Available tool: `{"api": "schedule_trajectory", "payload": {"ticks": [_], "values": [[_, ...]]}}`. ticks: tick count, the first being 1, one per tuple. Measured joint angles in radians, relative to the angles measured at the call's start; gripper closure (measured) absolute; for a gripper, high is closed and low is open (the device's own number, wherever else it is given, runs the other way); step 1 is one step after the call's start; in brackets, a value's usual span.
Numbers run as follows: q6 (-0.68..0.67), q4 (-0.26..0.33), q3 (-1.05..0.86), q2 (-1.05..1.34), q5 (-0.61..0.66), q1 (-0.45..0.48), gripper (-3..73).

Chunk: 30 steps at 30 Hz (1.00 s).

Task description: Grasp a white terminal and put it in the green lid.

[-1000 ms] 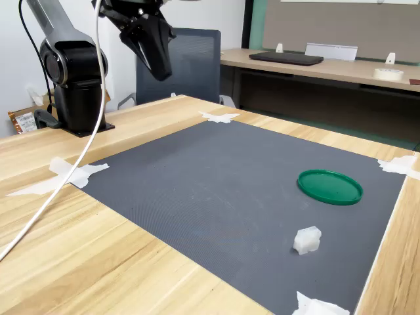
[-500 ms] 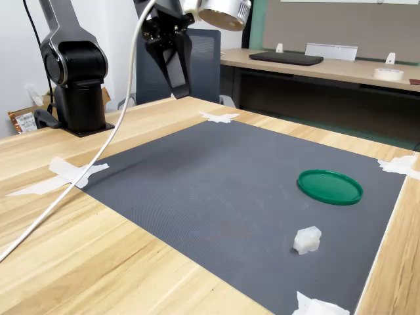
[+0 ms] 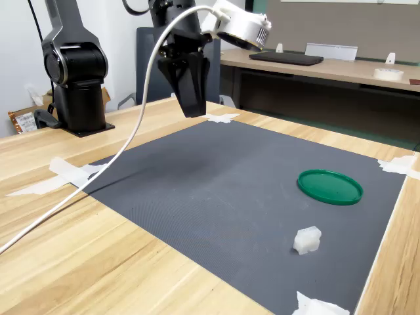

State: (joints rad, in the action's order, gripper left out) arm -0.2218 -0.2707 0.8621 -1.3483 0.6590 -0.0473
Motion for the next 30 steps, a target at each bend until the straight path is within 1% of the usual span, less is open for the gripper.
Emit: {"api": "schedule_trajectory", "payload": {"ticks": [3,6,8,10,13,16,20,23,26,30], "values": [[0.044,-0.045,0.004,-0.016,-0.018,0.0,25.6],[0.058,-0.116,0.005,-0.026,-0.06,0.0,24.0],[0.061,-0.147,0.01,-0.034,-0.086,0.0,24.0],[0.061,-0.165,0.013,-0.044,-0.097,0.0,24.0],[0.061,-0.166,0.033,-0.066,-0.077,0.0,24.0],[0.061,-0.139,0.065,-0.082,-0.052,0.0,24.0],[0.024,-0.05,0.133,-0.103,0.0,0.0,24.0],[-0.081,0.031,0.185,-0.125,0.053,0.0,24.0],[-0.201,0.096,0.225,-0.152,0.1,0.0,24.0],[-0.326,0.138,0.258,-0.179,0.128,0.011,24.0]]}}
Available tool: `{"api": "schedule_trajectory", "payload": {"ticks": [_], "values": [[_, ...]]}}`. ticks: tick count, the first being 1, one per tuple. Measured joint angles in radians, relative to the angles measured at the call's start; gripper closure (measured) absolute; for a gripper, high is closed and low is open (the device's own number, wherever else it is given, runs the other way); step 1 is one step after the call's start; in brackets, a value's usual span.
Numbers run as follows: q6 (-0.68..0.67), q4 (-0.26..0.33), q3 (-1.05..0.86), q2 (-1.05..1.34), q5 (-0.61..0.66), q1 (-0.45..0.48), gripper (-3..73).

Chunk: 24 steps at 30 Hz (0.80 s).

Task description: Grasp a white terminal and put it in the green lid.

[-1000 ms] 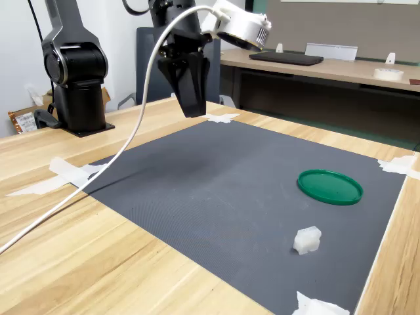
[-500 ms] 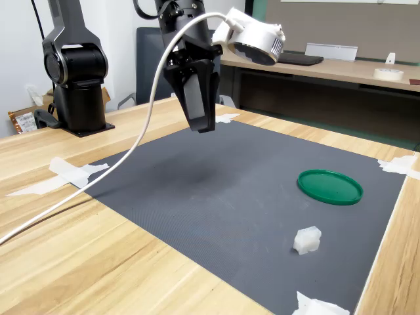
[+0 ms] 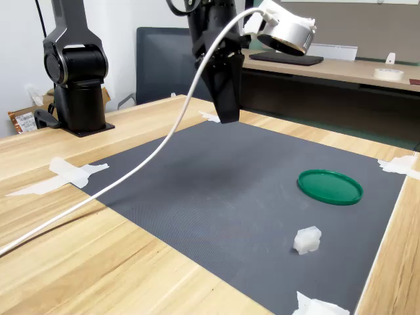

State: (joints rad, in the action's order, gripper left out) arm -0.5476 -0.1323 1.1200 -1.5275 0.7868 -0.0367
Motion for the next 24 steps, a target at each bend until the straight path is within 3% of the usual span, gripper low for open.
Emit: {"api": "schedule_trajectory", "payload": {"ticks": [12,24], "values": [[-0.303,0.132,0.166,-0.132,-0.003,0.173,24.0],[-0.517,0.239,0.434,-0.311,0.142,0.186,24.0]]}}
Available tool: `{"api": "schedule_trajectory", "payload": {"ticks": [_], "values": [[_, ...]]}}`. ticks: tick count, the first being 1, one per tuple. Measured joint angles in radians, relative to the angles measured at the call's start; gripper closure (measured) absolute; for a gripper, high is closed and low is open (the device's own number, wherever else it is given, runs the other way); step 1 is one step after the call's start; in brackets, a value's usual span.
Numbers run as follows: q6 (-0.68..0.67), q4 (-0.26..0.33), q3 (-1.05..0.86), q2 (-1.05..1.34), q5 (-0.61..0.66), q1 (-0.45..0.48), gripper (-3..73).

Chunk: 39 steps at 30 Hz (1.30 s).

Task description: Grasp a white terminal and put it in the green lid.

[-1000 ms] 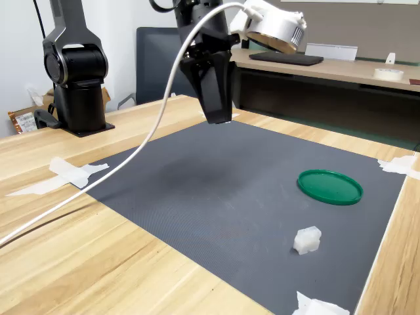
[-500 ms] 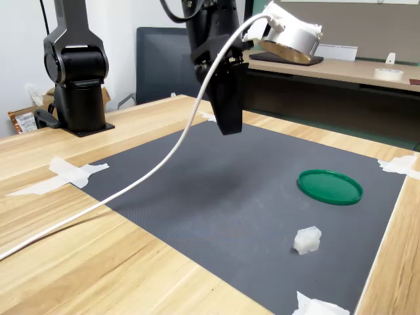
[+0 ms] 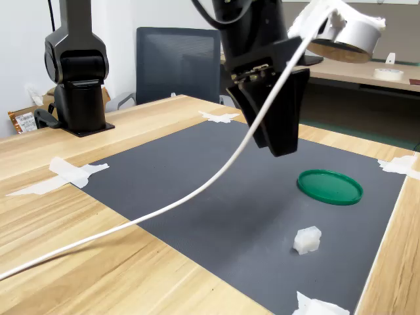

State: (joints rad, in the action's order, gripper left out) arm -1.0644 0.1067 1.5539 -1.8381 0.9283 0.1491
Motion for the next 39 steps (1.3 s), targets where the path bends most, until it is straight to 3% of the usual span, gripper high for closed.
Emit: {"api": "schedule_trajectory", "payload": {"ticks": [10,24,39], "values": [[-0.125,0.026,0.104,-0.094,0.018,0.0,24.0],[-0.114,0.027,0.111,-0.169,-0.013,0.0,24.0],[-0.088,0.067,0.113,-0.204,-0.043,0.0,24.0]]}}
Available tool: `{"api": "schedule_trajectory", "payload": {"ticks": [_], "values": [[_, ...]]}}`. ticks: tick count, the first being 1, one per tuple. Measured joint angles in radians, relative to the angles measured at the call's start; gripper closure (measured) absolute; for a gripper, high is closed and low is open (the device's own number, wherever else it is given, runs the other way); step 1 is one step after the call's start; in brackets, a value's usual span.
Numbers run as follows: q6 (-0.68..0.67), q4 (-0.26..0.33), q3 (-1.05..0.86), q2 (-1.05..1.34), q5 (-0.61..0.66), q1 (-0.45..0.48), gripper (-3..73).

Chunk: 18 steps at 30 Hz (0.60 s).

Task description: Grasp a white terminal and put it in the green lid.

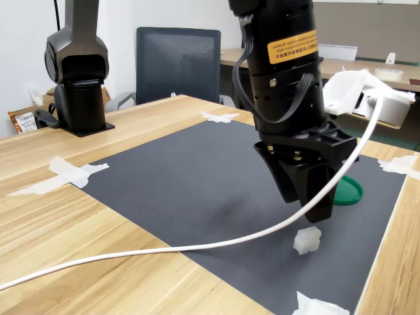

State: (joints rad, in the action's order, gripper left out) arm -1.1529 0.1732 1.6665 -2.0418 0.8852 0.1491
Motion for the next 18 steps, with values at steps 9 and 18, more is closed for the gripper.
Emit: {"api": "schedule_trajectory", "payload": {"ticks": [9,18], "values": [[0.002,0.005,0.0,-0.038,-0.018,0.0,24.0],[0.008,0.006,0.001,-0.072,-0.033,0.0,24.0]]}}
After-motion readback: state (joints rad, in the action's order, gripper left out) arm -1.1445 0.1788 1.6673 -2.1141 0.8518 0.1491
